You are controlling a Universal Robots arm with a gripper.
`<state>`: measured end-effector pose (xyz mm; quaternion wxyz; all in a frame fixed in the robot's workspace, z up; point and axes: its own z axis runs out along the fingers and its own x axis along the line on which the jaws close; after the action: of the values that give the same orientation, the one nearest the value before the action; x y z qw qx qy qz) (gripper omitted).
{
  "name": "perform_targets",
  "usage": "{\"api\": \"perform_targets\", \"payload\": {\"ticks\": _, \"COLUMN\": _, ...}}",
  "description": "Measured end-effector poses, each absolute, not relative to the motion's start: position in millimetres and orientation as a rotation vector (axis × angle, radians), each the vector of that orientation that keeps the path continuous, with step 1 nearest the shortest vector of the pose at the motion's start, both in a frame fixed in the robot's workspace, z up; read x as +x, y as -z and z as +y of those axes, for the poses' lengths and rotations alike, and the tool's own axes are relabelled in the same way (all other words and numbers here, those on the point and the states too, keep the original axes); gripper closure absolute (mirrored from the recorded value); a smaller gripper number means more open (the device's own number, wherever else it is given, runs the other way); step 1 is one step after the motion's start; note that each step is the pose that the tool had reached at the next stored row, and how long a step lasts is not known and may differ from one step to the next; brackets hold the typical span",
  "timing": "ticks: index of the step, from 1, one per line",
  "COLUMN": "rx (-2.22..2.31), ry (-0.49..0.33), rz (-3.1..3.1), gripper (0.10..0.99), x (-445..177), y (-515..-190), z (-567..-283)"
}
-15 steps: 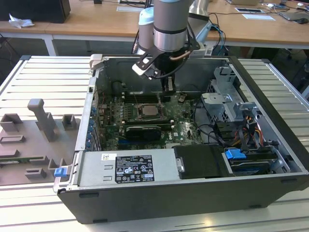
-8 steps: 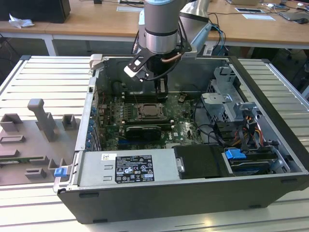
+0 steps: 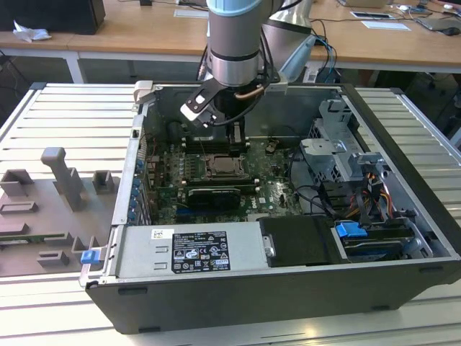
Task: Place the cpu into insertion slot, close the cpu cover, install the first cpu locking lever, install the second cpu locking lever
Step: 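Close the cpu cover, then install the first cpu locking lever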
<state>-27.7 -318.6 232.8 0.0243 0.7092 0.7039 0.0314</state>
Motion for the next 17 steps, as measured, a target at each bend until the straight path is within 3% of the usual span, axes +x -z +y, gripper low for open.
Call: {"api": "perform_targets", "payload": {"ticks": 17, "rx": 2.191, "ry": -0.101, "rz": 2.178, "gripper": 0.980, "x": -47, "y": -232, "z": -319}}
